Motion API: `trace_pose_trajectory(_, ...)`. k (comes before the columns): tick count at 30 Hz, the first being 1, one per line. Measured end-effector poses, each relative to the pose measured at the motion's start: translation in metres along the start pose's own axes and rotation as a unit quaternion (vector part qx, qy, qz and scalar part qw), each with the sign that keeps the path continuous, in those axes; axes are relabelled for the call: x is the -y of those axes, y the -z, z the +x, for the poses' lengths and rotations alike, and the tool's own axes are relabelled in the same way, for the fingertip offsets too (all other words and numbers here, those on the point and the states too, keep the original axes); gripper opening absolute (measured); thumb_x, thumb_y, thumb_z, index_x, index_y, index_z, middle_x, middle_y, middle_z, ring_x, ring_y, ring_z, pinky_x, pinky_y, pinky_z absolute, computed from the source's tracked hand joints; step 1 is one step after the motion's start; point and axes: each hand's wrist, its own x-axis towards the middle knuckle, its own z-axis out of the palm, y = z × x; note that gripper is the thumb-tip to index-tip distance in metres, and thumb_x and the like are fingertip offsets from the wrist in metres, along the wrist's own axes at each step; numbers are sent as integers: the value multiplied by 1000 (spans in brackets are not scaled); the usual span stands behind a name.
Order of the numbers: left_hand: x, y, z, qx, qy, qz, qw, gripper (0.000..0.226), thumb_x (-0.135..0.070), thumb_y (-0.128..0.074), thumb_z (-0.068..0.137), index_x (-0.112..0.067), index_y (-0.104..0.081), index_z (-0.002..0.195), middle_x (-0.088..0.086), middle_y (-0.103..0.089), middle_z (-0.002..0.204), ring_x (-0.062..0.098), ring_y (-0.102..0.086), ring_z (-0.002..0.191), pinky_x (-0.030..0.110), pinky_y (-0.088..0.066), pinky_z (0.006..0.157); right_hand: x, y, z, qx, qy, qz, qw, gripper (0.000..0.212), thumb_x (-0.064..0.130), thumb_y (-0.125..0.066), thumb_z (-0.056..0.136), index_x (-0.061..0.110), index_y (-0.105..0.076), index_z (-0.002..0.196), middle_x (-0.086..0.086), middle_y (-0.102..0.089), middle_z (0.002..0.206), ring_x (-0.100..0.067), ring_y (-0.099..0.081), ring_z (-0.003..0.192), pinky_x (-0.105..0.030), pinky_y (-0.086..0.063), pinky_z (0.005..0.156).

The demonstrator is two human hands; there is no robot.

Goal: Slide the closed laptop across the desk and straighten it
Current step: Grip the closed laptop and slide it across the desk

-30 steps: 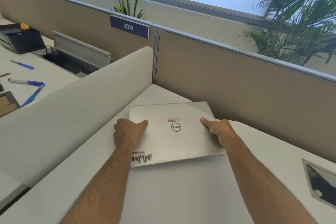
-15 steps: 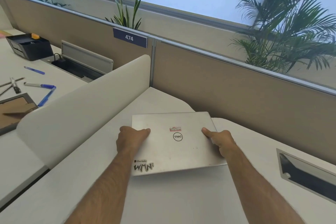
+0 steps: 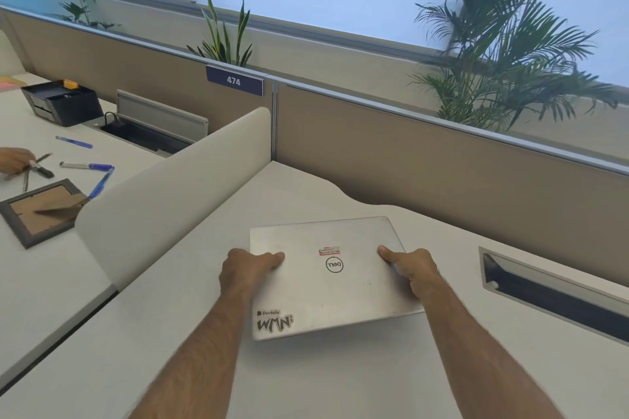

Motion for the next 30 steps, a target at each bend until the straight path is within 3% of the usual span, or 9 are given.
trace_pose_trajectory(10, 28, -2, -46, 42, -8, 7, 999, 52, -45, -89, 59, -7, -65, 86, 11, -73, 88, 31, -70, 78, 44, -63, 73, -47, 30, -33, -8, -11, -11, 1000, 89, 58, -87, 63, -2, -54, 121, -14, -60, 114, -32, -51, 94, -38, -43, 79)
trace_pose_trajectory(17, 47, -16, -76, 73, -9, 18, 997, 53, -45, -91, 54, -8, -66, 82, 9, -72, 82, 29, -70, 75, 37, -62, 62, -91, 54, -50, -12, -27, -19, 999, 80, 56, -87, 64, -2, -58, 111, -18, -65, 115, -33, -55, 92, -37, -46, 79)
trace_pose_trajectory(22, 58, -31, -99, 100, -9, 37, 994, 54, -47, -91, 53, -8, -65, 81, 8, -72, 80, 27, -69, 72, 28, -52, 51, -123, 75, -63, -18, -48, -17, 999, 82, 56, -87, 65, -3, -57, 114, -16, -63, 111, -32, -56, 93, -37, -45, 79)
trace_pose_trajectory(26, 66, -43, -115, 120, -10, 55, 991, 57, -49, -91, 51, -7, -66, 81, 9, -72, 80, 28, -69, 72, 28, -50, 51, -147, 92, -72, -26, -63, -17, 998, 77, 56, -87, 64, 1, -54, 105, -13, -62, 105, -32, -57, 92, -38, -46, 78)
trace_pose_trajectory(30, 70, -56, -129, 135, -18, 73, 988, 59, -50, -92, 47, -8, -67, 80, 10, -73, 80, 28, -71, 72, 33, -60, 57, -169, 108, -79, -40, -73, -14, 996, 73, 56, -87, 63, 3, -51, 98, -11, -60, 98, -29, -57, 87, -38, -45, 75)
